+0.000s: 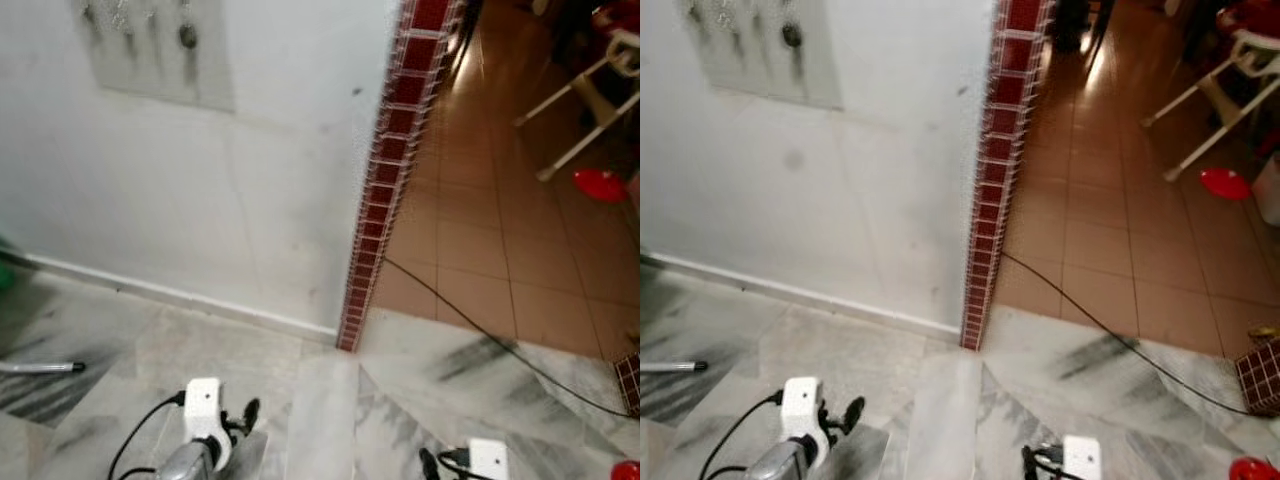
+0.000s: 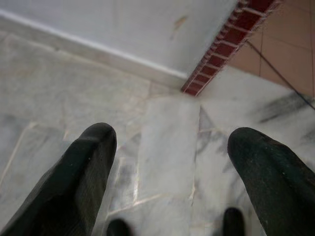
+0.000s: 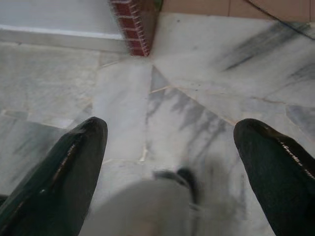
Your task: Hang keys on a hook
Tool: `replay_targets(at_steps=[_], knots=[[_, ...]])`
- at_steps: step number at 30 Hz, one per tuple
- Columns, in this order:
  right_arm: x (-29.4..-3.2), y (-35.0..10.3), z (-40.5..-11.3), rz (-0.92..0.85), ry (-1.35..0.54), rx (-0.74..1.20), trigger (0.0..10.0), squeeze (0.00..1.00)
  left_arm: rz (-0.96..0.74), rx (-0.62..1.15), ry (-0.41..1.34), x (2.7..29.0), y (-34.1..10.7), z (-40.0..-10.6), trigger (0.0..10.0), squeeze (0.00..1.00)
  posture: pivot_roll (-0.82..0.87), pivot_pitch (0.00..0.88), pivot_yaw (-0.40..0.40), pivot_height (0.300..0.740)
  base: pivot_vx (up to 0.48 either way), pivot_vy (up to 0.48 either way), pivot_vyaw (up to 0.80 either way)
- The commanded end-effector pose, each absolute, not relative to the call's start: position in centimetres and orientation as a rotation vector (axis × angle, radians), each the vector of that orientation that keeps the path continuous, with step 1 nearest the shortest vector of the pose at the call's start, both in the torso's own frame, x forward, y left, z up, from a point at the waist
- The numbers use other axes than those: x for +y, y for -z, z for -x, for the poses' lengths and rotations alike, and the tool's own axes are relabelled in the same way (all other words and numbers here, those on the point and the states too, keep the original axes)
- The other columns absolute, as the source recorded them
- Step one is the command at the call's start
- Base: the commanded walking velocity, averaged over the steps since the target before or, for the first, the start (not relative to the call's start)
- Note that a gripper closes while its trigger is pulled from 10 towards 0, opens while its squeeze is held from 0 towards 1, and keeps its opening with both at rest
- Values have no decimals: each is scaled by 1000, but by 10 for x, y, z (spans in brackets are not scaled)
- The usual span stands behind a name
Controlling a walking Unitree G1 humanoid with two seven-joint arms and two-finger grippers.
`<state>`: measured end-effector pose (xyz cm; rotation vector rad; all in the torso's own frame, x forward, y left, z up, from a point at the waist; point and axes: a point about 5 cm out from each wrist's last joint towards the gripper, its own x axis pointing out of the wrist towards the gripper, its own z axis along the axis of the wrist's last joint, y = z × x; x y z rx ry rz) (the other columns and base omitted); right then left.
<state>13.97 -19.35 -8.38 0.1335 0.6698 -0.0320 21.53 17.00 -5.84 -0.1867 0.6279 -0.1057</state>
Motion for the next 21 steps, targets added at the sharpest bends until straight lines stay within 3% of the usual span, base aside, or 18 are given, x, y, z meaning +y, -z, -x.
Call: replay_targets(at_steps=[1,4,21], knots=[[-203,84,-136,-120,52,678,10000,0,203,644,125,160,61,-212,10000,0,-67,58,5,740,0,-255,0],[-203,84,-136,-119,52,677,10000,0,206,642,127,160,61,-212,10000,0,-67,58,5,740,0,-255,0],[-204,83,-138,-112,49,680,10000,0,219,644,112,159,61,-214,10000,0,-67,35,4,740,0,0,0]])
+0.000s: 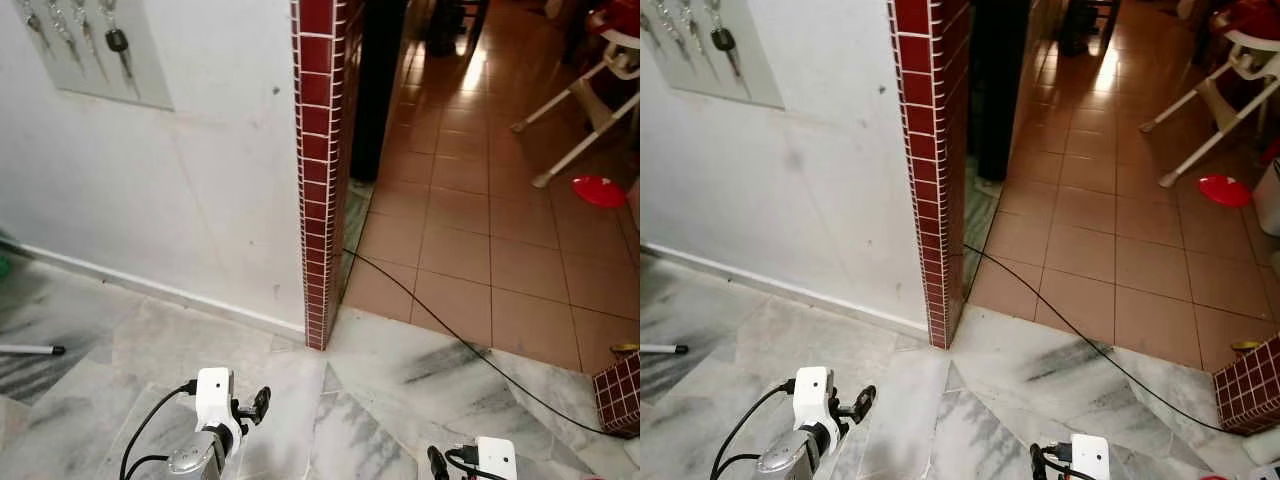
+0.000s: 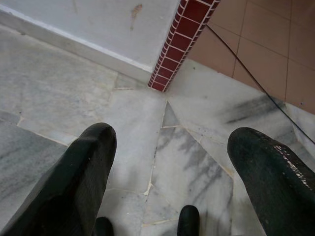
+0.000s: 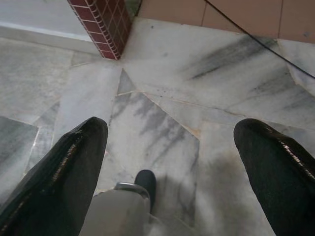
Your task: Hang keys on a hook
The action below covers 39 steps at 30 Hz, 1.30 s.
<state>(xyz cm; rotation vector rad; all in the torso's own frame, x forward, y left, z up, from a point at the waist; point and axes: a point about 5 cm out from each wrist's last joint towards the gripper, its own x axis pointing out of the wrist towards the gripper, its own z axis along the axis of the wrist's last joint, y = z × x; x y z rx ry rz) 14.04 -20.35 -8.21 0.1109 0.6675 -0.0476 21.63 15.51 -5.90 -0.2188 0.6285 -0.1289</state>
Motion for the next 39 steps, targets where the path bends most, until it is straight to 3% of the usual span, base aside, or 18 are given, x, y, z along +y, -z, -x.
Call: replay_targets(at_steps=[1,26,39], knots=[[-204,83,-138,-112,49,679,10000,0,221,643,112,159,61,-214,10000,0,-67,35,4,740,0,0,0],[-205,83,-139,-114,54,677,10000,0,230,651,97,160,61,-214,10000,0,-65,48,1,740,0,58,0],[-205,83,-139,-116,58,676,10000,0,224,651,94,161,61,-214,10000,0,-66,50,2,740,0,323,0]])
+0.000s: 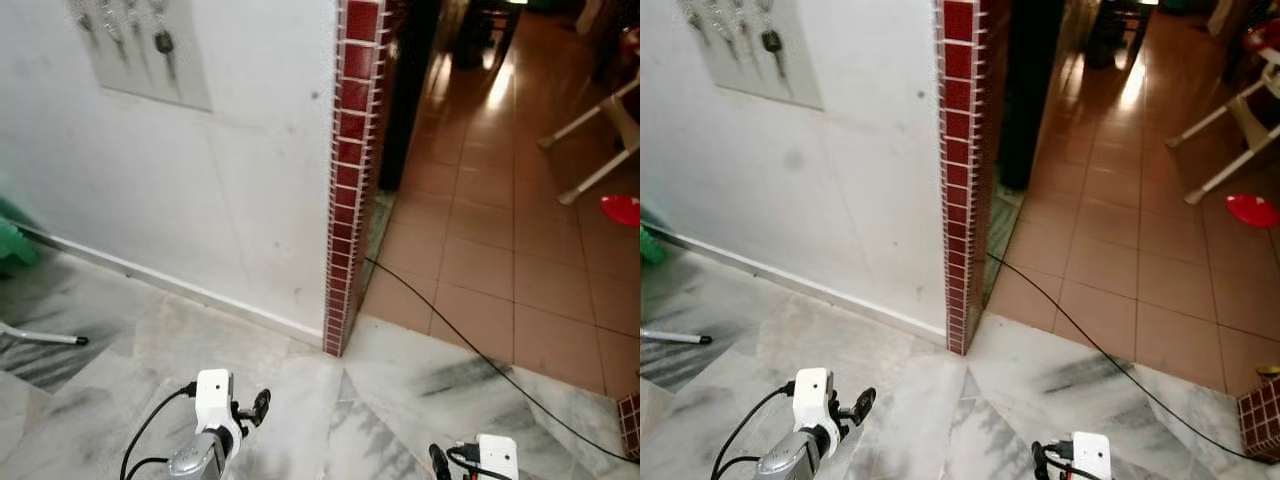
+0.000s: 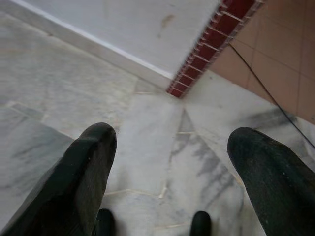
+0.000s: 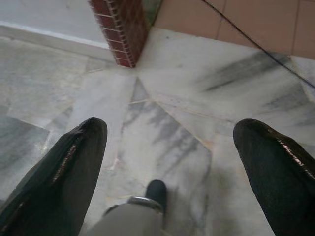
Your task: Hang keys on a hook
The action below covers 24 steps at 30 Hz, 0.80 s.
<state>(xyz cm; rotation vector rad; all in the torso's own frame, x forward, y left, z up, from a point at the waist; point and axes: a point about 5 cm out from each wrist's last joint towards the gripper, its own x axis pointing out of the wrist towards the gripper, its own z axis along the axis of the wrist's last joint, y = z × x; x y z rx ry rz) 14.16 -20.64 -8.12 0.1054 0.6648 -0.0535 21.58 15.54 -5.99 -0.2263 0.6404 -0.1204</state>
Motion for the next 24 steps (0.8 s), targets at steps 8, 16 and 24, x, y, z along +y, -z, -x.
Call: replay_targets(at_steps=[8,16,24], knots=[[-205,83,-139,-117,59,676,10000,0,227,649,95,160,61,-215,10000,0,-67,50,3,740,0,0,0],[-206,83,-139,-112,62,681,10000,0,224,648,98,160,60,-216,10000,0,-66,49,2,740,0,0,0],[-207,87,-136,-71,83,739,10000,0,216,646,99,160,60,-215,10000,0,-70,48,6,740,0,0,0]])
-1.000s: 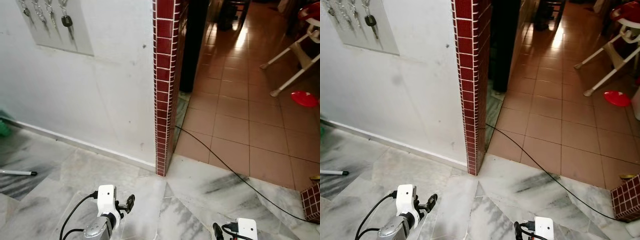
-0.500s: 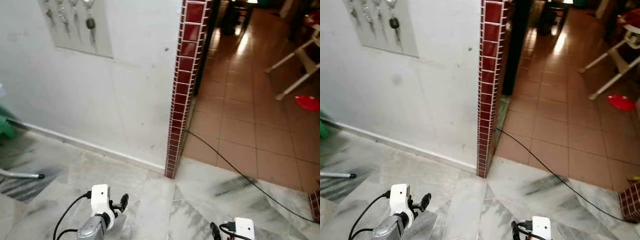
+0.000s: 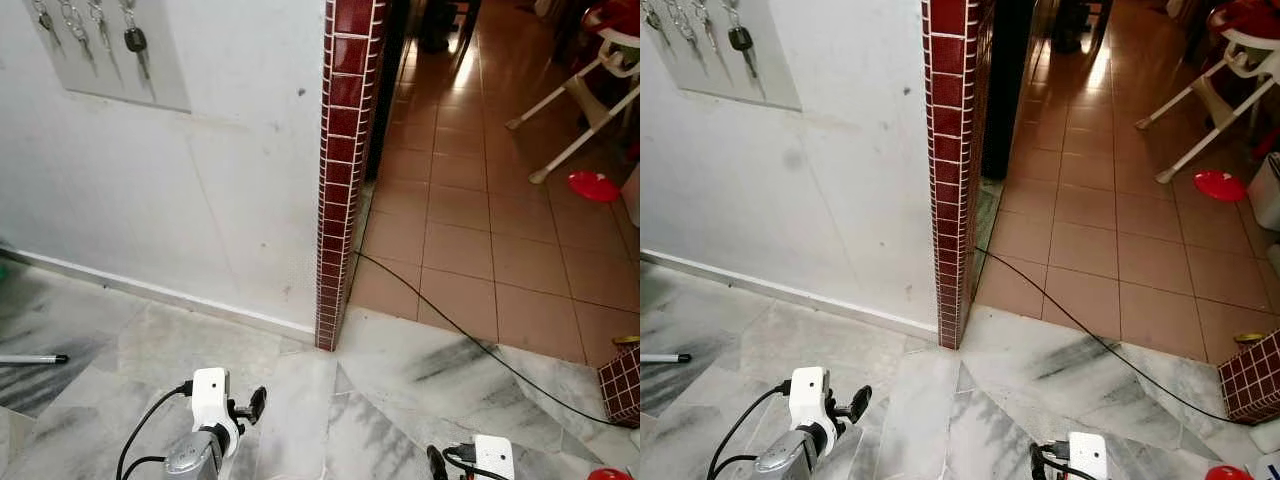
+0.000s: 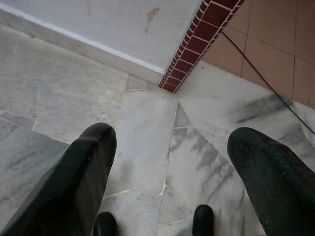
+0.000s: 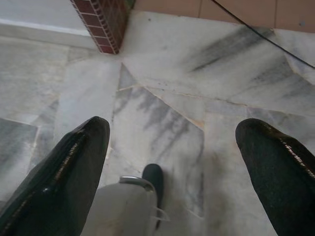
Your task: Hang keys on a hook
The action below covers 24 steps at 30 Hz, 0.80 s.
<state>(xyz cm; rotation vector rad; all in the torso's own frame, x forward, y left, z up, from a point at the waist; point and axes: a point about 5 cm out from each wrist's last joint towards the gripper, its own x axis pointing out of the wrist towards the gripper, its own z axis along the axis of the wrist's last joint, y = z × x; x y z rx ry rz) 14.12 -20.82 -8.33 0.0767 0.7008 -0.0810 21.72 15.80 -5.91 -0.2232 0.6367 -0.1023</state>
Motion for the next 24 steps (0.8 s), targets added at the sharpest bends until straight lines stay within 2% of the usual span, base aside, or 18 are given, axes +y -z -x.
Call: replay_targets(at_steps=[1,16,24], knots=[[-208,87,-136,-71,88,751,10000,0,197,655,102,161,61,-215,10000,0,-70,48,6,740,0,0,0],[-214,97,-123,-69,131,900,10000,0,96,785,115,165,77,-190,10000,0,-76,0,16,740,0,0,0],[-211,92,-144,-72,117,884,10000,0,114,798,103,165,73,-201,10000,0,-68,0,27,740,0,0,0]])
